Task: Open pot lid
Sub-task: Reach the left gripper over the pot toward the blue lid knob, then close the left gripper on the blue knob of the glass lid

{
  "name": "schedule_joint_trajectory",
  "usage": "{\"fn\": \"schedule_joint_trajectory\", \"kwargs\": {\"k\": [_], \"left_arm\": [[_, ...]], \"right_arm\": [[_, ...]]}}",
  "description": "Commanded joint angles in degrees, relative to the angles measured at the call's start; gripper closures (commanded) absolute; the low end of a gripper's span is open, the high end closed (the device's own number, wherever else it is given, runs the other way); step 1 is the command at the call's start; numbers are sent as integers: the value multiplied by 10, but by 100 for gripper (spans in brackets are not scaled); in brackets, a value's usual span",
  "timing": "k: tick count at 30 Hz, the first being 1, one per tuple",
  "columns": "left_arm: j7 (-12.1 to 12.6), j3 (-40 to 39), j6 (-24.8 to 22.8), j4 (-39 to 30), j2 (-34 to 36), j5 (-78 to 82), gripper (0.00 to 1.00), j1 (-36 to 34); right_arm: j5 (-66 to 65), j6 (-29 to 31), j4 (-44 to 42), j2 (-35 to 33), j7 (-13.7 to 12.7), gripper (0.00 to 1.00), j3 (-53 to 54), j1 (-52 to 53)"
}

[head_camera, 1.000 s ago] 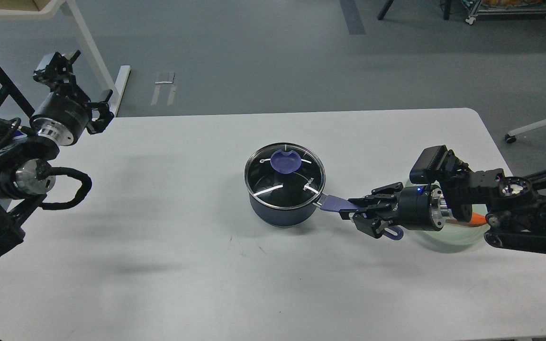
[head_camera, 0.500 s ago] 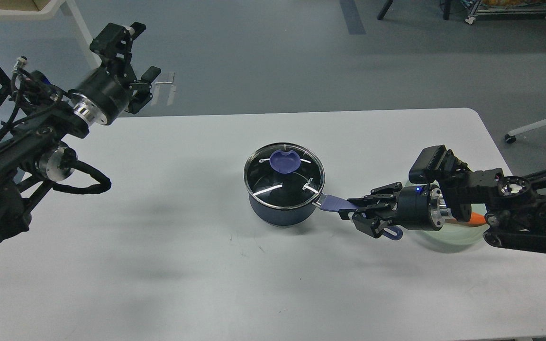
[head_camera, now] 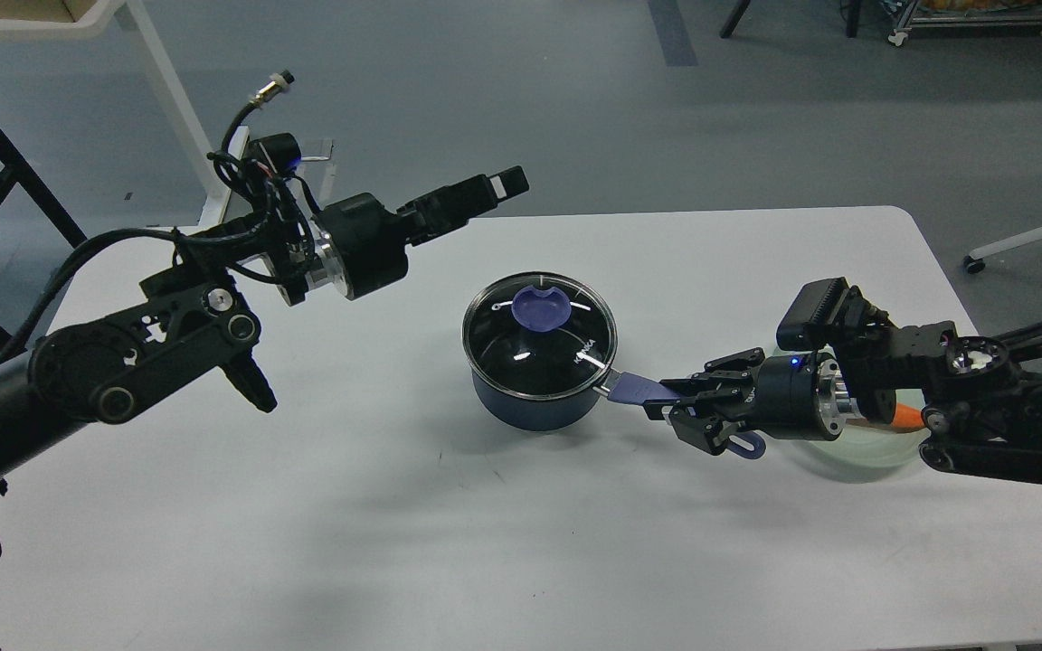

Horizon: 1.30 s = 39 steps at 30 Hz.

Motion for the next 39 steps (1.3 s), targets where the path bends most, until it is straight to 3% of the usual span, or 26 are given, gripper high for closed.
{"fn": "schedule_joint_trajectory", "kwargs": {"k": [1,5,8,13,20,39], "left_arm": [[0,57,27,2,-3,78,1,-32],[5,137,80,9,-11,160,1,-63],[12,184,118,61,-37,187,1,-77],[11,229,135,129,-70,189,1,-92],[11,282,167,134,-76,189,2,-90],[11,288,186,150,-92,189,11,-91]], "right_arm": [[0,0,0,0,0,79,0,0],[0,0,0,0,0,79,0,-1],[0,0,-1,0,0,79,0,-1],[0,1,-2,2,1,79,0,0],[0,1,-4,2,1,79,0,-2],[1,3,-4,2,0,78,0,-1]]}}
